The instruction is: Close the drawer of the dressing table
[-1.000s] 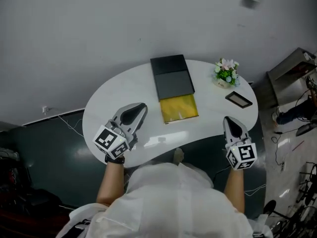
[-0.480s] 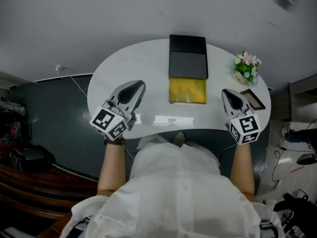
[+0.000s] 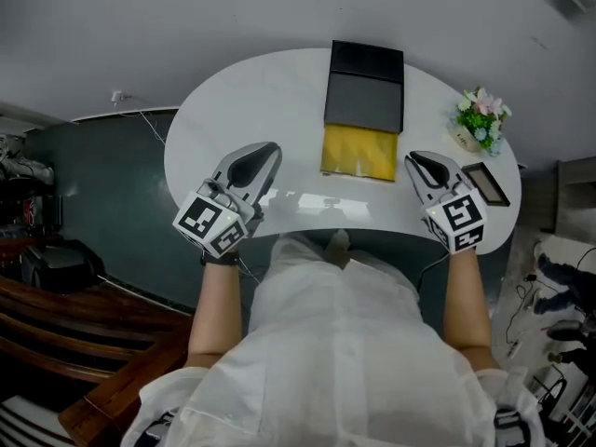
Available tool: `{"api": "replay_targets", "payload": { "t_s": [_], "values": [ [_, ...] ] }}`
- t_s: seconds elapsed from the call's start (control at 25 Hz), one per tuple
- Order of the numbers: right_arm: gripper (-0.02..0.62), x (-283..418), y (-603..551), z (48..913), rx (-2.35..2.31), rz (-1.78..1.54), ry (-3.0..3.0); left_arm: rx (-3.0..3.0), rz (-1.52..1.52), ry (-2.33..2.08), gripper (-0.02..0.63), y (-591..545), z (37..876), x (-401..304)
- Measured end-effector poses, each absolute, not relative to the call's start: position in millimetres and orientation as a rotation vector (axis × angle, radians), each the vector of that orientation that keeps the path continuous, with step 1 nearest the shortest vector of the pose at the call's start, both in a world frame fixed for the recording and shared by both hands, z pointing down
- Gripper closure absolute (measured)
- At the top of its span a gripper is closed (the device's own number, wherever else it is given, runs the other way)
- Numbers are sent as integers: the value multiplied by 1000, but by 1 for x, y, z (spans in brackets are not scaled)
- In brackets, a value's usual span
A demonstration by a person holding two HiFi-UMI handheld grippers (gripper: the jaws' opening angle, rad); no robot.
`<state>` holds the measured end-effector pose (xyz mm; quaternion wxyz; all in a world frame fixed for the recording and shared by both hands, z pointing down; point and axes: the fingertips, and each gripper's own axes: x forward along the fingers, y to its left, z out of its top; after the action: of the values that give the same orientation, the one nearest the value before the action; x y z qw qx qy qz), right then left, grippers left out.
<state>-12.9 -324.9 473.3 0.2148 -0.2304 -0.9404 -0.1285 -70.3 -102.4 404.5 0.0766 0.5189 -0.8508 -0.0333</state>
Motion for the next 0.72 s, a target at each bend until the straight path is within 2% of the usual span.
{"api": "replay_targets", "payload": {
  "t_s": [0.72],
  "values": [
    [534, -34, -249, 537, -982, -592, -2236, 1541, -123, -2470, 571, -108, 448, -87]
  ]
}}
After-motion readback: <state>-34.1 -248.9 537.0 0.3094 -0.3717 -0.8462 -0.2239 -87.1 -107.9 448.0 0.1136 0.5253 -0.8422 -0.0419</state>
